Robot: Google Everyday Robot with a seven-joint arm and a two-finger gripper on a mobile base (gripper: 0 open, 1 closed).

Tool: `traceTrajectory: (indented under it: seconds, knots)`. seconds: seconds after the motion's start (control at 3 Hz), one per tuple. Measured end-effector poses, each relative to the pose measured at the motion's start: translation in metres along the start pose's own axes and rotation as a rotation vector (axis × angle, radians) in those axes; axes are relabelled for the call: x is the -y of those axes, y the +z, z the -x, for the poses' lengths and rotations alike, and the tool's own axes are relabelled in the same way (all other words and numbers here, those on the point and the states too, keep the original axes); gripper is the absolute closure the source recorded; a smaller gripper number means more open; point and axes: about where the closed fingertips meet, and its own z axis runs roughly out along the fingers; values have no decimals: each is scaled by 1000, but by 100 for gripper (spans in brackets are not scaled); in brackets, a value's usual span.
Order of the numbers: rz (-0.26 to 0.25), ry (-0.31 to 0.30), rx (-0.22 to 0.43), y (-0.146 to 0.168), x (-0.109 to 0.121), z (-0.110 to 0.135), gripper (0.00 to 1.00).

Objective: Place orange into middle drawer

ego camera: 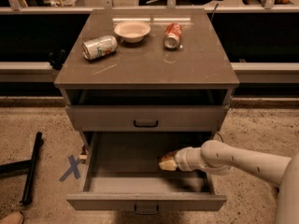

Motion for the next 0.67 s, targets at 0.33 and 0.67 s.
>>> traceTrajectory:
  seconds: [0.33, 0.67]
  knots:
    - [6, 13, 11, 8, 2, 1, 20]
    - [29, 10, 41, 19, -1, 11, 0]
